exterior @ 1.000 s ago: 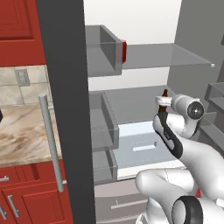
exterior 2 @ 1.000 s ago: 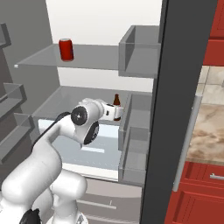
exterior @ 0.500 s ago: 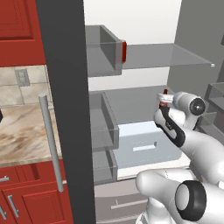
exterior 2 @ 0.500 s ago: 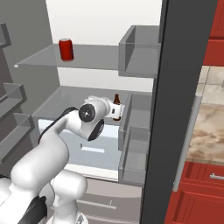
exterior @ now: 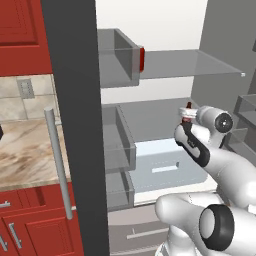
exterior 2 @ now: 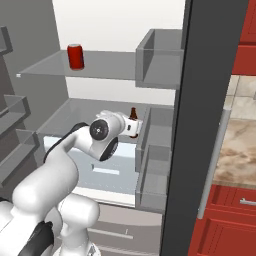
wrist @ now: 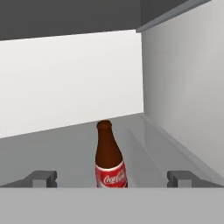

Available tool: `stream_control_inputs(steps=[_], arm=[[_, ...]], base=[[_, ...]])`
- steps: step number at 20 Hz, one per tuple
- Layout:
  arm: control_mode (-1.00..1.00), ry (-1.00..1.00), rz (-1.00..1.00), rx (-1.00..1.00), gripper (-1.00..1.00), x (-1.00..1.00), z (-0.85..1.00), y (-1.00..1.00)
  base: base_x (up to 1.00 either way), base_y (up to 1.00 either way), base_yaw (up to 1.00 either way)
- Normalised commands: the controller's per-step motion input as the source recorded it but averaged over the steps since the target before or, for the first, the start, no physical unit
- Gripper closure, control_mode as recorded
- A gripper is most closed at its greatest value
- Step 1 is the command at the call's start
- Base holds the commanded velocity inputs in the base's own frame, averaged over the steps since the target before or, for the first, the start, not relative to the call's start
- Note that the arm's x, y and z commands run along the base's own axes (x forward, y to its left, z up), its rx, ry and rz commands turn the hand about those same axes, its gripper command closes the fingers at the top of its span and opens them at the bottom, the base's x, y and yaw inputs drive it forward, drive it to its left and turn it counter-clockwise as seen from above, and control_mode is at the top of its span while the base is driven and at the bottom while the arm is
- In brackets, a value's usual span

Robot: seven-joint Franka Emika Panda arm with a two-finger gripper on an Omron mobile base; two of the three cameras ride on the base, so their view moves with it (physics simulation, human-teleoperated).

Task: Open the fridge, grab two sodas, and place both sodas inside the bowl with ice on the dining counter.

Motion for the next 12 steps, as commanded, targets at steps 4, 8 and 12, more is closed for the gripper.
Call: stream_control_inputs(steps=[4,8,12], arm=[[-1.00,0.00,0.00,0.00,-1.00,0.07,-0.08,0.00],[-1.00,0.00,0.00,0.00,-1.00,0.15,-0.08,0.00],[-1.00,0.00,0.00,-0.01,-1.00,0.19,-0.06,0.00]], base=[[0.00,0.00,0.00],[0.00,0.00,0.00],[0.00,0.00,0.00]])
